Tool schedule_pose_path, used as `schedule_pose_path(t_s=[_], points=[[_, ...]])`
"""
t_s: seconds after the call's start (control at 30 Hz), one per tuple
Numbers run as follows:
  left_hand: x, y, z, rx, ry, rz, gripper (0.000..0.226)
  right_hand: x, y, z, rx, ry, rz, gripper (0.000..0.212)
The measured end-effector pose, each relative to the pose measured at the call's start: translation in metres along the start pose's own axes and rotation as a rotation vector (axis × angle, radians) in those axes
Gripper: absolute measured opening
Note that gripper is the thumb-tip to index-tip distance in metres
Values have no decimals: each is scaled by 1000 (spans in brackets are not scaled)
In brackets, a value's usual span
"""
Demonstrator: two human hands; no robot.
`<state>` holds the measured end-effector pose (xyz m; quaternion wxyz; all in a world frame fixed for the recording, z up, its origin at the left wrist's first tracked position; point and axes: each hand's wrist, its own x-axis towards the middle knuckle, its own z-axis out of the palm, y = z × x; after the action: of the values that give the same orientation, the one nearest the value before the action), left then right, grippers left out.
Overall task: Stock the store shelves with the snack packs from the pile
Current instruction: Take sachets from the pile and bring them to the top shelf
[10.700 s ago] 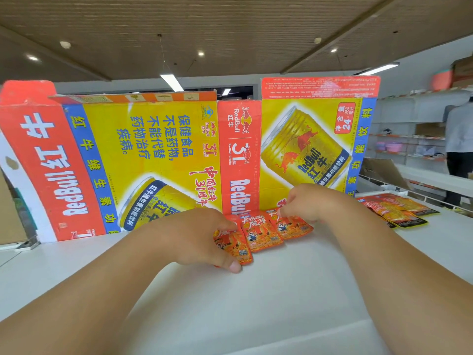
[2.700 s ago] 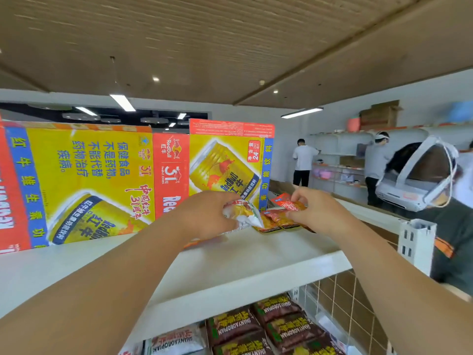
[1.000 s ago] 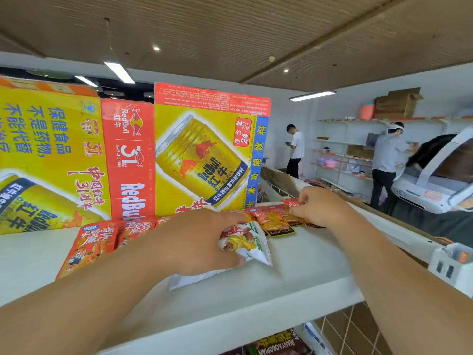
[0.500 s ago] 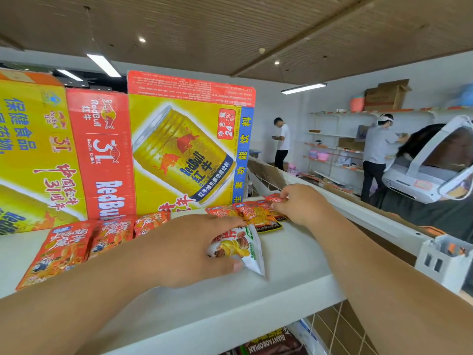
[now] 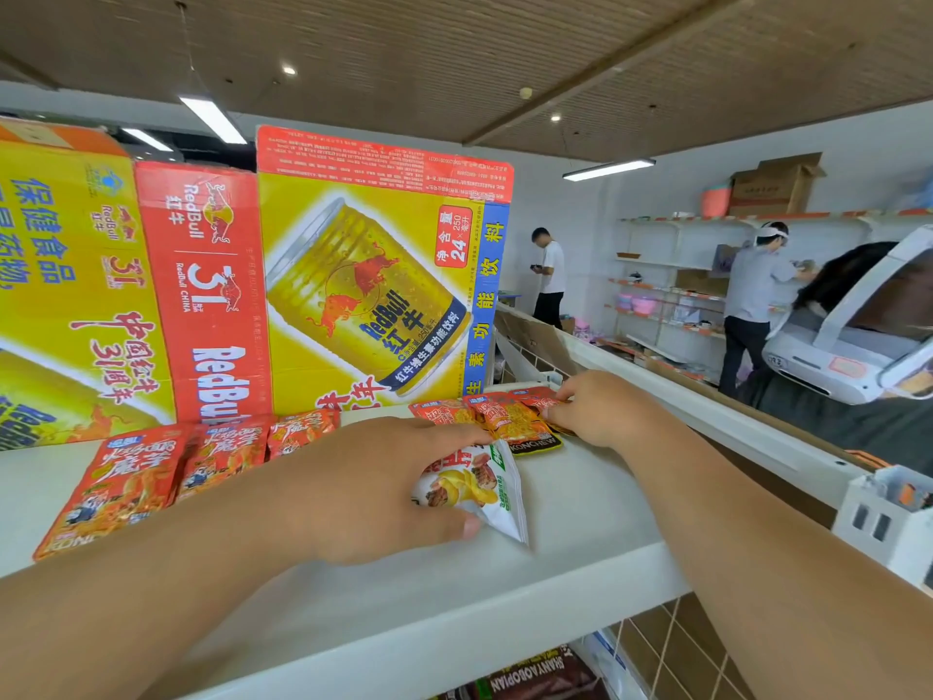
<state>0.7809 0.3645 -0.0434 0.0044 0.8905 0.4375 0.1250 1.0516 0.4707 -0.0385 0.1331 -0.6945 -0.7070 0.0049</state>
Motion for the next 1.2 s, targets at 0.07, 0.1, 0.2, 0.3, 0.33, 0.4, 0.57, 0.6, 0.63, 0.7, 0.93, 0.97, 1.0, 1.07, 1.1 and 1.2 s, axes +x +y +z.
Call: schedule_pose_path(t_s=[0.07,0.1,0.2,0.3,0.33,0.4,0.57,0.6,0.63,0.7,0.93,0.97,1.0,1.07,1.1,1.2], points=[[0,0,0,5,0,-2,77,1,0,1,-30,-9,-1,43],[0,1,0,7,2,-2,77,2,1,1,-48,-16,0,44],[0,1,-1,4,2,-4,77,5,2,3,-74,-21,2,46],[0,0,0,13,-2,-1,77,10,3,6,-104,-19,12,48],[1,0,0,11,-1,-1,76,11,3,7,-116,-17,17,50],[1,-1,0,4,-1,2,76,14,3,10,-136,-19,23,53],[1,-1,0,9,-1,8,76,16,3,12,-147,-30,16,56],[1,-1,1,6,-2,10,75,16,3,12,-146,-32,12,57],[1,-2,1,2,-8,11,75,15,3,12,-143,-34,12,57],[1,-2,-1,-9,-30,6,77,12,3,10,-123,-30,17,57],[-3,-9,-21,-80,1,-17,84,-20,-20,-11,-22,314,-114,42],[-4,-11,-25,-98,7,-27,74,-27,-29,-15,48,322,-173,38],[-7,-12,-29,-100,19,-38,63,-36,-41,-20,136,300,-229,35],[-14,-14,-39,-51,5,-100,57,-56,-64,-27,306,178,-330,30],[-19,-16,-43,-2,-16,-144,66,-67,-76,-29,360,116,-379,30],[-37,-23,-49,53,-7,-213,91,-88,-103,-27,385,-27,-499,41]])
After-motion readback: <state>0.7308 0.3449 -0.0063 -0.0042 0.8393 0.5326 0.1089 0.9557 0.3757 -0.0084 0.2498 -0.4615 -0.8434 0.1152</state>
